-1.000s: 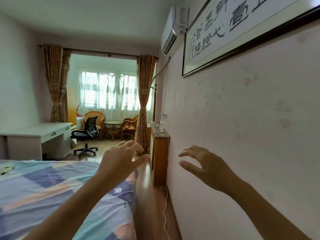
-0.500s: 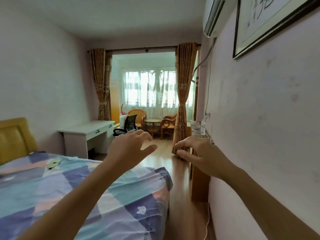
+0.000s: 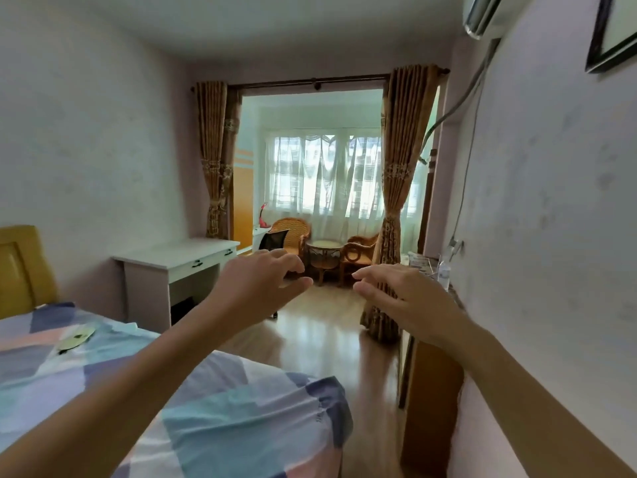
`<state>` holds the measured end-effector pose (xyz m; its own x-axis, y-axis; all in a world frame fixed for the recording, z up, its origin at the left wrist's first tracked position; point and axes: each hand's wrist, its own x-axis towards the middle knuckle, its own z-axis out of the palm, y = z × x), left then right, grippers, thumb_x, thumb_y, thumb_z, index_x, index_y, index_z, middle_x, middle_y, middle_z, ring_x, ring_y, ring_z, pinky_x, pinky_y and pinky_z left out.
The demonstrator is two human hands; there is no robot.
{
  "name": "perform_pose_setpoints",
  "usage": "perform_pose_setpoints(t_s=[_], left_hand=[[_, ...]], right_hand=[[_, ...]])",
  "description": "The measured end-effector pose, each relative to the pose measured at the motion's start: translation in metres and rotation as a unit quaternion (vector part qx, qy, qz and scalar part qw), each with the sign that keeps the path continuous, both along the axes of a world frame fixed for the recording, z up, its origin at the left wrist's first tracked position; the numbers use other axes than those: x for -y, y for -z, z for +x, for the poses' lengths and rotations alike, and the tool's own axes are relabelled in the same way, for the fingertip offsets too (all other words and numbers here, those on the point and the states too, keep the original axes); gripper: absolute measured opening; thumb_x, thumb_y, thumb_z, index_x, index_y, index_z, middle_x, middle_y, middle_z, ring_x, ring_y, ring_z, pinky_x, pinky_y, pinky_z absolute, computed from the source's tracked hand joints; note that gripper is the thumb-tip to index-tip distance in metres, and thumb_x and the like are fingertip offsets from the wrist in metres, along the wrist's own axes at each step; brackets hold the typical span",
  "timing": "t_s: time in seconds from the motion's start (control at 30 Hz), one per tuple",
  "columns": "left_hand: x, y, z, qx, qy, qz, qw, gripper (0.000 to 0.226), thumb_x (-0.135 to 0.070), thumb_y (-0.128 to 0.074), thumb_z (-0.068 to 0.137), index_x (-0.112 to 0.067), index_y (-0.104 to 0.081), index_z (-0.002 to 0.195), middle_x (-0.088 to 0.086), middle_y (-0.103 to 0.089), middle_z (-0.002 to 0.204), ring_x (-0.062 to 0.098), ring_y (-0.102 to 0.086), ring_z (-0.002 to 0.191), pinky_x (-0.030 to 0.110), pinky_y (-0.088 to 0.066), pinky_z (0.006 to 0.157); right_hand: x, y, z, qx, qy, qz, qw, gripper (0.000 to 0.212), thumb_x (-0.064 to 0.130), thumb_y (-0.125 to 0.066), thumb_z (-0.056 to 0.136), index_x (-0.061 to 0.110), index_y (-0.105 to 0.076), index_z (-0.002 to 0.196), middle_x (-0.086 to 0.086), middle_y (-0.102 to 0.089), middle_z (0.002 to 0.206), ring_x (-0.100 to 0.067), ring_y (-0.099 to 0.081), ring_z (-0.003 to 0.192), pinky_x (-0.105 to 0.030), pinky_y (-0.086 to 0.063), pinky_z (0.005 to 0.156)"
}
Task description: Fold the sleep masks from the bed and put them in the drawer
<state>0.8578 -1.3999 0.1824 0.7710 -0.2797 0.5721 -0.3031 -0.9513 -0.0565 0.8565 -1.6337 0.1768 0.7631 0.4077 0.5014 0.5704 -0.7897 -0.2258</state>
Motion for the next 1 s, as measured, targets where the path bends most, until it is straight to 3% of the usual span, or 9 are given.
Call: perform_pose_setpoints(t_s=[0.27, 0.4, 0.47, 0.7, 0.87, 1.0], left_hand=[[0.089, 0.023, 0.234, -0.022, 0.05, 0.004, 0.998, 0.043, -0.064, -0.037, 0.089, -0.039, -0.054, 0.121, -0.022, -0.056, 0.123, 0.0, -0.056, 0.101, 0.025, -0.05, 0.08], [0.117, 0.032, 0.354, -0.021, 0.027, -0.006, 0.999, 0.045, -0.066, -0.036, 0.088, -0.04, -0.055, 0.12, -0.022, -0.057, 0.122, -0.001, -0.055, 0.102, 0.023, -0.049, 0.079], [0.126, 0.034, 0.409, -0.028, 0.007, -0.002, 1.0, 0.046, -0.067, -0.036, 0.087, -0.041, -0.053, 0.121, -0.021, -0.057, 0.122, 0.0, -0.055, 0.104, 0.023, -0.047, 0.078], [0.115, 0.014, 0.557, -0.041, -0.082, 0.014, 0.996, 0.046, -0.065, -0.039, 0.089, -0.041, -0.051, 0.126, -0.02, -0.054, 0.132, 0.004, -0.054, 0.111, 0.023, -0.036, 0.073], [0.082, 0.036, 0.663, -0.068, -0.145, 0.006, 0.987, 0.043, -0.064, -0.038, 0.089, -0.042, -0.051, 0.124, -0.021, -0.054, 0.128, 0.002, -0.051, 0.107, 0.024, -0.031, 0.073], [0.058, 0.047, 0.756, -0.067, -0.186, -0.027, 0.98, 0.045, -0.062, -0.042, 0.089, -0.039, -0.05, 0.127, -0.018, -0.056, 0.129, 0.006, -0.054, 0.109, 0.024, -0.033, 0.074]], right_hand=[[0.092, -0.01, 0.204, 0.011, 0.045, 0.001, 0.999, 0.057, 0.069, -0.03, 0.082, 0.038, -0.056, 0.123, 0.02, -0.063, 0.113, -0.001, -0.057, 0.102, -0.033, -0.05, 0.091], [0.128, -0.006, 0.329, 0.012, 0.037, -0.001, 0.999, 0.045, 0.066, -0.036, 0.087, 0.042, -0.056, 0.118, 0.026, -0.06, 0.107, 0.001, -0.058, 0.094, -0.031, -0.051, 0.087], [0.136, -0.006, 0.391, 0.004, 0.024, -0.006, 1.0, 0.04, 0.063, -0.039, 0.088, 0.042, -0.056, 0.118, 0.026, -0.061, 0.109, 0.002, -0.057, 0.099, -0.03, -0.049, 0.091], [0.116, -0.002, 0.584, -0.014, -0.042, -0.02, 0.999, 0.038, 0.059, -0.044, 0.09, 0.039, -0.057, 0.121, 0.022, -0.062, 0.114, 0.001, -0.053, 0.105, -0.026, -0.045, 0.09], [0.093, 0.012, 0.72, 0.008, -0.092, -0.05, 0.994, 0.035, 0.057, -0.045, 0.09, 0.042, -0.056, 0.12, 0.026, -0.061, 0.116, 0.005, -0.05, 0.111, -0.021, -0.037, 0.095], [0.069, 0.019, 0.823, -0.006, -0.127, -0.046, 0.991, 0.032, 0.056, -0.047, 0.09, 0.041, -0.058, 0.116, 0.026, -0.062, 0.113, 0.006, -0.05, 0.108, -0.025, -0.039, 0.096]])
